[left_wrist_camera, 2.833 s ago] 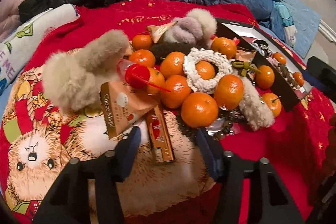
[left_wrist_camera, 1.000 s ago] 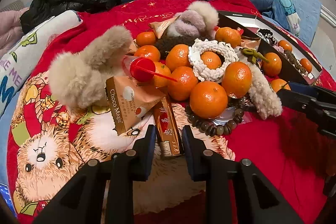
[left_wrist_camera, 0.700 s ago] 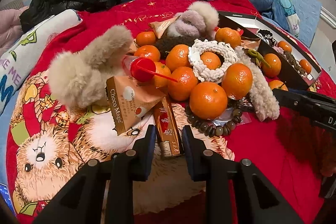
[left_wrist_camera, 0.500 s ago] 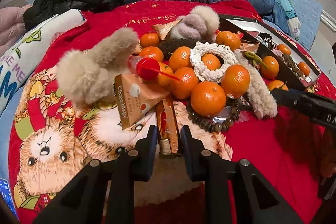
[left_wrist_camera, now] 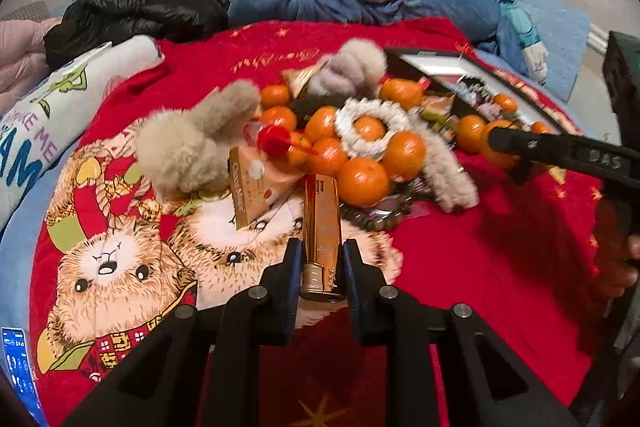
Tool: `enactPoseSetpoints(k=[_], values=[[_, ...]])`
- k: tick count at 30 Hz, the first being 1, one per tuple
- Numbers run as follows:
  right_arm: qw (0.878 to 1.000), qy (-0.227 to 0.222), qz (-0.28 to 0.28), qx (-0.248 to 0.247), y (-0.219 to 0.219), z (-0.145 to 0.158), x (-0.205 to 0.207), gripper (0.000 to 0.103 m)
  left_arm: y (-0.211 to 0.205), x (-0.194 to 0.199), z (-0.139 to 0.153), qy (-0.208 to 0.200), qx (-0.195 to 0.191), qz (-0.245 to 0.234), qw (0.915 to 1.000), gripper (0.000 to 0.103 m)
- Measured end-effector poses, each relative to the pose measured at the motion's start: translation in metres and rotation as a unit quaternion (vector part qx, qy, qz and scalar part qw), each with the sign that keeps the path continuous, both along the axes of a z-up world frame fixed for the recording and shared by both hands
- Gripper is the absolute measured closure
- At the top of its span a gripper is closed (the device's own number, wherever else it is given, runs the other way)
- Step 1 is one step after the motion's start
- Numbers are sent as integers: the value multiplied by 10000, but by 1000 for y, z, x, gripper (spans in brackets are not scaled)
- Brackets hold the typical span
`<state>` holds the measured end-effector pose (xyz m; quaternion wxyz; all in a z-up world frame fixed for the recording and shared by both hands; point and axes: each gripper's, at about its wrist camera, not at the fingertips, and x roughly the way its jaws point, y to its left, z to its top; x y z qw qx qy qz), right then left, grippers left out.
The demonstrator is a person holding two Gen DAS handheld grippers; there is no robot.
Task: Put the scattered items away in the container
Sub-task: 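Grasp a brown snack stick with the left gripper while the right grasps a mandarin, then carry the snack stick and the mandarin over the white box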
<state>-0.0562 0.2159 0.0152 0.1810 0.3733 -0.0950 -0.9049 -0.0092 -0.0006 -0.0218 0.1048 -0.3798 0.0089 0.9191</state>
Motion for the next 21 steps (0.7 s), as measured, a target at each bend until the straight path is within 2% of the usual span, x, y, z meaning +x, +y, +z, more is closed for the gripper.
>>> enactPoseSetpoints(k=[5,11,21], values=[[9998,205,10,56,-1,10,6,66,1,7,18,204,208,-59,9996,82],[9997,164,-163,79,9,9,4,66,16,6,37,348,411,-198,9984,82],[9974,248,-676,-94,57,17,7,66,87,-1,60,449,790,-844,9923,82]])
